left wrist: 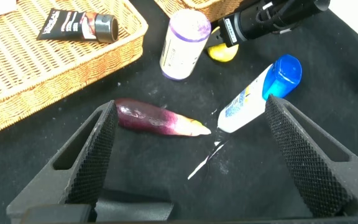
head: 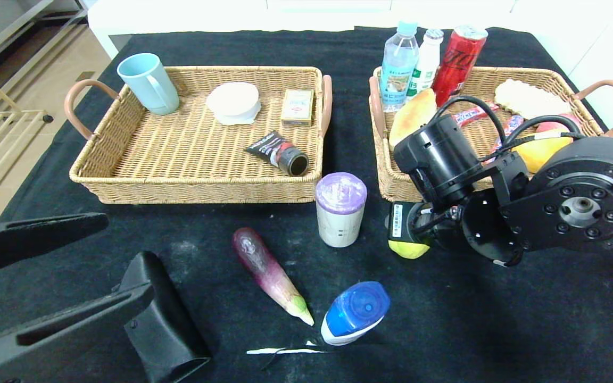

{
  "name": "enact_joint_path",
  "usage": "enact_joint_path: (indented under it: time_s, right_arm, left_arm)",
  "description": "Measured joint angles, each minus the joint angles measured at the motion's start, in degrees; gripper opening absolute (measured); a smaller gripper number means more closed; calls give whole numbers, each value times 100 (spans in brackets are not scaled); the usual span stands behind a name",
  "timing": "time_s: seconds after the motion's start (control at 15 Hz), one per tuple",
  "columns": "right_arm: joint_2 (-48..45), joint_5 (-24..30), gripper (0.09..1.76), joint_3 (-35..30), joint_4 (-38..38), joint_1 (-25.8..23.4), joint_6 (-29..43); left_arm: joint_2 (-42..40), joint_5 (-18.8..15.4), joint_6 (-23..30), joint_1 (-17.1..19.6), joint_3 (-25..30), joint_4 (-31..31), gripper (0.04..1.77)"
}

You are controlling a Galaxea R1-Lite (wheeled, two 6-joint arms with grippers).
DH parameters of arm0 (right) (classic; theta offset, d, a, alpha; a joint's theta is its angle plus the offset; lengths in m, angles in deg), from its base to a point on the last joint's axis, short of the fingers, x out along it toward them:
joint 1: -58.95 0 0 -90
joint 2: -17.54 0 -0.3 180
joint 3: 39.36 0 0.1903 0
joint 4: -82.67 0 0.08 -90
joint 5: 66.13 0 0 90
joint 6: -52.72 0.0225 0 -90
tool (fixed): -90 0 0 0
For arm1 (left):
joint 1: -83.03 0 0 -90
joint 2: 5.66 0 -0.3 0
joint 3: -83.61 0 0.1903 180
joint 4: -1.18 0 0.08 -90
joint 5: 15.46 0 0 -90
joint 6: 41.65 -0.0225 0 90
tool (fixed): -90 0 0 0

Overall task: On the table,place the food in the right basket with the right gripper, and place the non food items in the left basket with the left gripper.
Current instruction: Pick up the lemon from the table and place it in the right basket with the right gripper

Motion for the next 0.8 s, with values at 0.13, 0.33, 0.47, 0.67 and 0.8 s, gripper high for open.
enact_joint_path:
  time_s: [0.13, 0.33, 0.47, 0.67, 0.8]
  right_arm:
    - [-39, -83, 119, 2, -28, 33, -30]
    - [-227, -108, 118, 46, -91, 105, -112]
    - [-417, -102, 118, 51, -266, 129, -116]
    - [-756, -108, 118, 57, -478, 121, -132]
    - [-976, -133, 118, 132, -483, 20, -352]
  left_arm:
    - [1, -2, 0, 0, 6, -2, 172]
    - [17, -5, 0, 0, 11, 0, 172]
    - [23, -2, -21, 0, 13, 0, 172]
    - [23, -2, -32, -2, 20, 0, 172]
    - [34, -5, -32, -2, 24, 2, 172]
